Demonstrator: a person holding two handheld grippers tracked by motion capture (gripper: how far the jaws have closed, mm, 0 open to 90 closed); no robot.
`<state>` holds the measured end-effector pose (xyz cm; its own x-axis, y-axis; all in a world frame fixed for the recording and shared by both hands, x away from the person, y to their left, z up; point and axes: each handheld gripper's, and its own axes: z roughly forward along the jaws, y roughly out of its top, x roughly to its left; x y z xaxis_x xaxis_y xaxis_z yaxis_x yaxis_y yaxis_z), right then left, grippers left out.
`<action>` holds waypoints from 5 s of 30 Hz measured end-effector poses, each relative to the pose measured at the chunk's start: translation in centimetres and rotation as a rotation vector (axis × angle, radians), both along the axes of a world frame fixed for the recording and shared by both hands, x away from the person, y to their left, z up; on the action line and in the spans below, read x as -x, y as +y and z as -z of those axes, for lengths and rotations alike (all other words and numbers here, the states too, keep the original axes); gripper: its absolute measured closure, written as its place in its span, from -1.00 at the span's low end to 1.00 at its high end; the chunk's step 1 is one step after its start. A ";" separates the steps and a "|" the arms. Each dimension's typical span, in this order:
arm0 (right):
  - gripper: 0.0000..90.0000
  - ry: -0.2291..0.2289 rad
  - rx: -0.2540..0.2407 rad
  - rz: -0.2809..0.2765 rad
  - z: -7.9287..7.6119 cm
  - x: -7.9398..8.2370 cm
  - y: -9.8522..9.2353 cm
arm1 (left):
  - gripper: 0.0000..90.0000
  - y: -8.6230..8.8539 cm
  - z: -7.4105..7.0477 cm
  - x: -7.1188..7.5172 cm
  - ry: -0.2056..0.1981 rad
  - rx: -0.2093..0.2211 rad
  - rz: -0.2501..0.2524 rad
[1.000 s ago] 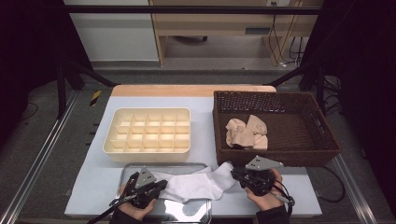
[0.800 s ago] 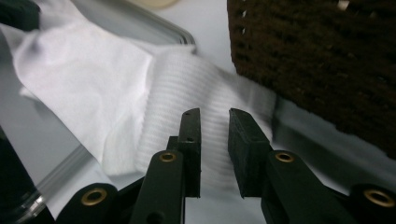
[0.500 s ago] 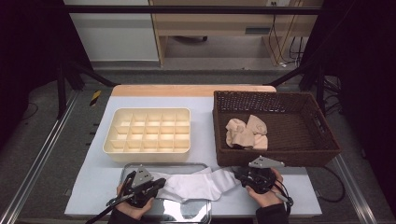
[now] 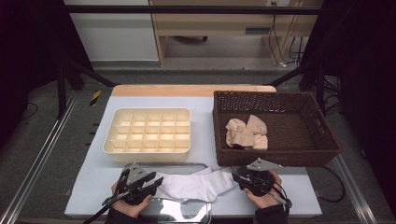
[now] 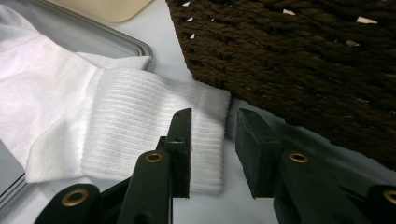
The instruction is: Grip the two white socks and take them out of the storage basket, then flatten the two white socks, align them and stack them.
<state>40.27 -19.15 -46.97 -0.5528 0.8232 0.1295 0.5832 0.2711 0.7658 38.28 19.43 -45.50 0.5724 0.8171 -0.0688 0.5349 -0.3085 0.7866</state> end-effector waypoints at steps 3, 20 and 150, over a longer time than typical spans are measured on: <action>0.48 0.003 0.002 0.008 0.1 0.2 0.0 | 0.32 -0.2 0.5 -0.3 0.022 0.005 -0.011; 0.87 0.072 0.007 0.009 1.2 0.1 0.8 | 0.94 -1.0 1.6 -0.3 0.049 -0.040 0.006; 0.44 -0.039 -0.077 0.001 -0.1 0.3 0.4 | 0.48 3.0 -1.5 0.5 -0.081 0.074 0.010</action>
